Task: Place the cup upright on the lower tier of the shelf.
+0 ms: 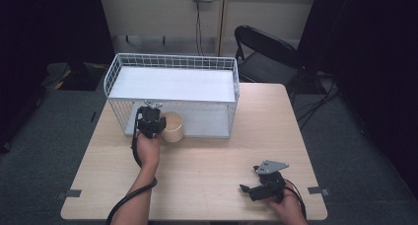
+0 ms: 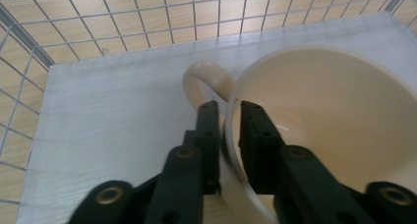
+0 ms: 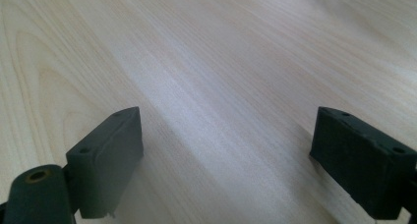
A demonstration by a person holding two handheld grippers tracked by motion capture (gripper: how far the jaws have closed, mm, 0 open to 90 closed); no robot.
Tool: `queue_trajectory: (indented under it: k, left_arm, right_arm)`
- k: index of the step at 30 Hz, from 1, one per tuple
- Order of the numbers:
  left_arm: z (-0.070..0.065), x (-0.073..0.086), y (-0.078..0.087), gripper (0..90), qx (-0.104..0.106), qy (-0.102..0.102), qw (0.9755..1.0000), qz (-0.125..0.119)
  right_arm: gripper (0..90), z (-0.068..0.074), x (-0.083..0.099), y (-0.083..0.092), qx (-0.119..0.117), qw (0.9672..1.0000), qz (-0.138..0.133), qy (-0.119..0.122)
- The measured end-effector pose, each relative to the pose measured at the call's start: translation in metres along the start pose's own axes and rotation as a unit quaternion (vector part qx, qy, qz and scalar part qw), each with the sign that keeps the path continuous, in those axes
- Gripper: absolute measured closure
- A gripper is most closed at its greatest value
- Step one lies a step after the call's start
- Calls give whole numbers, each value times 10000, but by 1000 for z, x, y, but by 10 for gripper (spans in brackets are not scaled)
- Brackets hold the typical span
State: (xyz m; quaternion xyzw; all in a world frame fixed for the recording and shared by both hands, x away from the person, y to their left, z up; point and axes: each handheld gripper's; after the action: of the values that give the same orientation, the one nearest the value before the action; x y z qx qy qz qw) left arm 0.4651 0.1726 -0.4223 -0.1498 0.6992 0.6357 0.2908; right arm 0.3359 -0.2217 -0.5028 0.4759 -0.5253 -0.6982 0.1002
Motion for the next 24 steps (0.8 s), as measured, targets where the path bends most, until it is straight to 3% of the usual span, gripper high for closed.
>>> queue_trajectory:
  k: [13, 24]
  left_arm:
    - [0, -1, 11, 538, 144, -67, 9999, -67]
    - [-1, -3, 31, 388, 344, -291, 9988, -176]
  right_arm:
    - [115, 0, 0, 0, -1, 10000, -1, 0]
    - [115, 0, 0, 0, -2, 10000, -1, 0]
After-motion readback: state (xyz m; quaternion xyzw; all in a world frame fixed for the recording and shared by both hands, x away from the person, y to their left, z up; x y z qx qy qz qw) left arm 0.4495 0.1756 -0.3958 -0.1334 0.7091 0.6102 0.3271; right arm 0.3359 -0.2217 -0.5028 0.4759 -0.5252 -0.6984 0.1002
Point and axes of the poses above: each handheld gripper's, and its own axes: y roughly backward along the jaws, x roughly out of its underside, z roughly to its left, and after that the axes turned 13 degrees about z, right-handed
